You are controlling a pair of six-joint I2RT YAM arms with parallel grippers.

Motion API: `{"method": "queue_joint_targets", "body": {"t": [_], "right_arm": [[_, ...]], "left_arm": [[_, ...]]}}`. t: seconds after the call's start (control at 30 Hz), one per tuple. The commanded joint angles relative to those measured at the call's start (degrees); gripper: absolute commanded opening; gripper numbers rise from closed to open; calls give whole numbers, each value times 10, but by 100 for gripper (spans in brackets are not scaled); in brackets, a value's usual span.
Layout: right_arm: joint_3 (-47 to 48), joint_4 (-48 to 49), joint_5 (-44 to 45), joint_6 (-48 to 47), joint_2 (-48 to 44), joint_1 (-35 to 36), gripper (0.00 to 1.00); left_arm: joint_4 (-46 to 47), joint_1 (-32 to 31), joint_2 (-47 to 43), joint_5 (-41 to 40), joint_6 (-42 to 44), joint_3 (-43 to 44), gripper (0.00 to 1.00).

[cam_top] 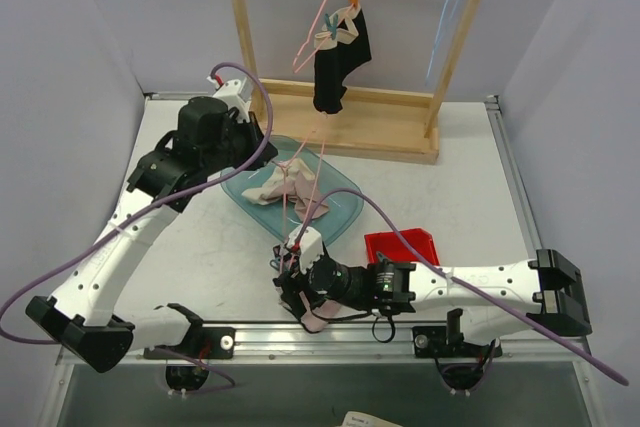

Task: Remove the underwear clipped to the hanger
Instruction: Remove the underwear from the hanger.

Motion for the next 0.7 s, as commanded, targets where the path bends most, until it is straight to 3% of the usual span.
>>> {"method": "queue_joint_targets", "body": {"t": [0.0,0.33,0.4,0.67], "right_arm": [[-3,23,95,-20,-6,-4,63],[-42,64,-3,-36,-23,-16,40],[-48,68,3,-31,-28,-18,29],[-51,84,24,-10,-41,-78,16]], "left_arm": [[15,19,-37,59,-16,-19,3],[44,99,-70,183,-39,-62,3],[52,102,-69,197,-44,-68,3],[72,102,-73,263,-57,-106,3]]}}
